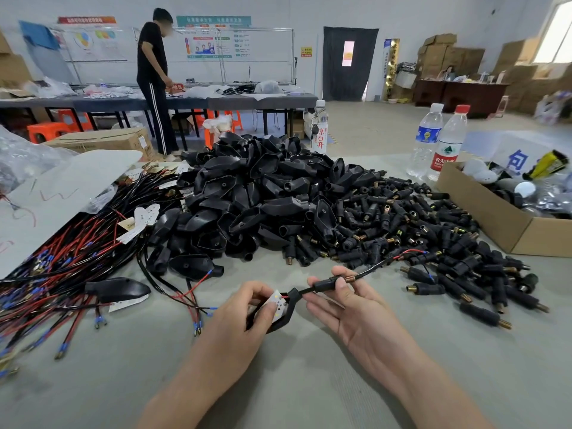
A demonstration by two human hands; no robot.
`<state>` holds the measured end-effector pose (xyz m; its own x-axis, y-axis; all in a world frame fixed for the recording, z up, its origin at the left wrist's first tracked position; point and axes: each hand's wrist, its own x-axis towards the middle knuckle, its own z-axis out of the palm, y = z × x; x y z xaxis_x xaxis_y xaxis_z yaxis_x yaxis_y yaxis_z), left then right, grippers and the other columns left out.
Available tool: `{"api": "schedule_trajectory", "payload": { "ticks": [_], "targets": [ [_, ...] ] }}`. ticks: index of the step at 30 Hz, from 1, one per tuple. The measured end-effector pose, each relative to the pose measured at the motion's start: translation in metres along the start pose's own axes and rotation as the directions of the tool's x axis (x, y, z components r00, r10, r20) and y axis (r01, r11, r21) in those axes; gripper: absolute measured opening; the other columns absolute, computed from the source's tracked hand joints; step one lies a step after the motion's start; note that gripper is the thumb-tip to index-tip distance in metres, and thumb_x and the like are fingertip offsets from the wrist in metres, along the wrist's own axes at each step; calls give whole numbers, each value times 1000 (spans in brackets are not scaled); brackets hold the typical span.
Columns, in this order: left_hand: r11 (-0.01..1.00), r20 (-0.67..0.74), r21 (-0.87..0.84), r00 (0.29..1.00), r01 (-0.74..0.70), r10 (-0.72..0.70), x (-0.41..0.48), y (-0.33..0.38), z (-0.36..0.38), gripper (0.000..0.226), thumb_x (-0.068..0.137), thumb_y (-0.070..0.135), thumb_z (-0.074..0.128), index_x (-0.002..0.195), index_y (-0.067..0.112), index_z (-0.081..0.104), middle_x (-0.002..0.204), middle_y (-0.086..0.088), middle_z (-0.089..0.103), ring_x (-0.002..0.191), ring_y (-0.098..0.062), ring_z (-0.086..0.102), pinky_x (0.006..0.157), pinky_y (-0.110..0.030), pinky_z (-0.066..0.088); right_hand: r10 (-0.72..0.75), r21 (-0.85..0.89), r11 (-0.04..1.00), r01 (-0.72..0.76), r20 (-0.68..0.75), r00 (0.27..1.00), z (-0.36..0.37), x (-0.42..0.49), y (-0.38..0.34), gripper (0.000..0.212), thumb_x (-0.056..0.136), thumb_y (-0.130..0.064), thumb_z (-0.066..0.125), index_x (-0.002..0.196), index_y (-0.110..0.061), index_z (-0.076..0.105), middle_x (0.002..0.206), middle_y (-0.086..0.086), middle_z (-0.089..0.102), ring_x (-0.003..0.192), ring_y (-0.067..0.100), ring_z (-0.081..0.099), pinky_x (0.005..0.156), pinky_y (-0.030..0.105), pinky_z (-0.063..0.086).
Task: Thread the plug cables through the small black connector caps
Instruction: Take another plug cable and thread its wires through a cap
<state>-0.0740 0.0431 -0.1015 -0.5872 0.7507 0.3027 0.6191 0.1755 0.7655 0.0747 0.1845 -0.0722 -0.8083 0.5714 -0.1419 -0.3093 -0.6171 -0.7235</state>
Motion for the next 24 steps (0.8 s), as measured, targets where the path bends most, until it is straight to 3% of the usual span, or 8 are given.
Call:
{"api": "schedule_trajectory", "payload": {
  "ticks": [4,9,12,15,17,19,21,24],
  "targets": [
    [994,-26,-97,998,54,-57,1,4,1,19,97,25,61,92,44,58,99,24,69,94,-1,66,79,-11,47,18,-14,1000,-18,6,1000,0,-1,1,15,100,-12,48,113,-13,55,120,22,69,111,44,66,74,40,62],
    [954,-5,-247,985,167,-174,1,12,1,13,98,22,60,88,29,65,99,22,71,91,-3,68,80,-15,49,30,-12,999,-30,6,1000,1,-1,2,15,102,-10,46,113,-13,56,121,21,69,103,44,70,70,44,62],
    [933,35,-282,974,223,-223,2,12,-1,12,98,17,59,88,19,66,101,21,71,92,3,66,74,-4,43,37,-2,999,-37,-3,999,0,-1,3,16,102,-10,46,114,-12,56,122,21,68,102,44,70,69,45,61],
    [926,66,-276,966,259,-251,2,11,-3,15,97,15,58,85,15,65,106,18,70,96,6,64,77,-6,42,50,21,999,-50,3,999,1,-1,3,17,103,-9,45,117,-11,56,122,23,68,104,44,69,71,46,61],
    [941,59,-243,971,237,-229,1,12,-2,16,97,15,58,83,15,65,105,15,68,95,1,64,78,-11,44,50,46,998,-50,-2,999,1,-1,3,18,104,-8,44,118,-11,55,122,23,68,104,43,70,69,45,61],
    [955,41,-220,980,200,-196,0,12,0,15,97,15,59,83,17,64,92,11,68,81,-5,64,71,-14,44,44,56,997,-44,-9,999,1,-1,2,19,104,-7,43,118,-11,55,119,23,69,102,42,71,68,44,62],
    [965,53,-199,985,173,-165,-1,12,2,14,98,14,57,89,23,63,78,14,65,70,-2,58,65,-12,43,39,58,998,-38,-12,999,1,-1,1,18,104,-7,43,117,-11,55,114,21,71,101,41,71,67,43,61],
    [980,71,-147,989,137,-128,-3,9,1,23,99,11,53,99,34,60,93,27,63,86,2,61,77,-15,44,49,68,997,-48,-9,999,1,-1,1,18,102,-8,46,116,-11,56,112,21,71,101,41,71,68,43,61]
  ]
}}
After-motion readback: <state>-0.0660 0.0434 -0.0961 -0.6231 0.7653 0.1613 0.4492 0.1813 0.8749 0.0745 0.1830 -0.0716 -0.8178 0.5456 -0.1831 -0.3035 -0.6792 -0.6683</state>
